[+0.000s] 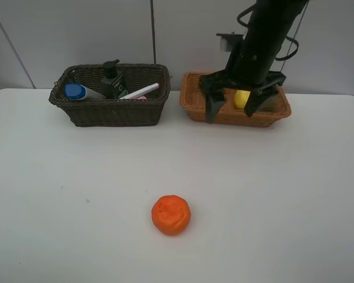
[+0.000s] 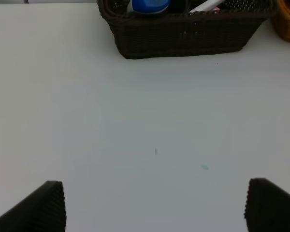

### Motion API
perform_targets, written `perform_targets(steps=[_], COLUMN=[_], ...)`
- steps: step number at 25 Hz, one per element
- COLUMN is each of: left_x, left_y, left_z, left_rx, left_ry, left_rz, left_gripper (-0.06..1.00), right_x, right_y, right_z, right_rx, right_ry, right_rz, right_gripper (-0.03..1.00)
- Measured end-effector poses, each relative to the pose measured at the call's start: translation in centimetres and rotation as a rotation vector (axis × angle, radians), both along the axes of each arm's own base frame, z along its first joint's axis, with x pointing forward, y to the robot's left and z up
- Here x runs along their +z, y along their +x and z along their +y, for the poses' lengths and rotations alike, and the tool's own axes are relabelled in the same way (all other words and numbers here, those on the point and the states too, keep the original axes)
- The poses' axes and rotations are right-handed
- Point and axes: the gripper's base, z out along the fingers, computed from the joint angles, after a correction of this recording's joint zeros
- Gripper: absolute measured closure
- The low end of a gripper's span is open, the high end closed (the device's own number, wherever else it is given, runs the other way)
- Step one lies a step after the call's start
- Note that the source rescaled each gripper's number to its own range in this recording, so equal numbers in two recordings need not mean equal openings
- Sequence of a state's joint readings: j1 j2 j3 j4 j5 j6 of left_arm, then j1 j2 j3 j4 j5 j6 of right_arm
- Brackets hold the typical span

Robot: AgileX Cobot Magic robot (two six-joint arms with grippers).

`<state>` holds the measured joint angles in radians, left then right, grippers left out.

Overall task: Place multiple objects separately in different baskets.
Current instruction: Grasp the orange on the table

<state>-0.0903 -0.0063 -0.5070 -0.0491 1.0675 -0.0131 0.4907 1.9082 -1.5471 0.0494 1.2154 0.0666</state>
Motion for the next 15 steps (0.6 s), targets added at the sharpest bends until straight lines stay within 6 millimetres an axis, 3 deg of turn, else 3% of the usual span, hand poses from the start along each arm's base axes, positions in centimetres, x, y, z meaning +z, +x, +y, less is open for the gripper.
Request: perform_targets(steps=[4,8,15], left_x=[0.0,0.0,0.0], left_y=[0.0,0.0,0.0], left_z=[0.0,0.0,0.0], left_rx=[0.000,0.000,0.000], left_ry=[0.000,0.000,0.000], left_rz=[0.000,0.000,0.000], left_gripper=[-0.02,-0.02,-0.02], right_x=[-1.7,-4.4,-6.0], right_y=[-6.6,-10.7,-12.0], right_z=[3.2,5.3,6.7], right_rx=[0.168,0.274,0.295], right_ry=[-0.046,-0.051,0.031], right_rz=[0.075,0.096,0.042], right_gripper=[-0.03,-0.03,-0.03])
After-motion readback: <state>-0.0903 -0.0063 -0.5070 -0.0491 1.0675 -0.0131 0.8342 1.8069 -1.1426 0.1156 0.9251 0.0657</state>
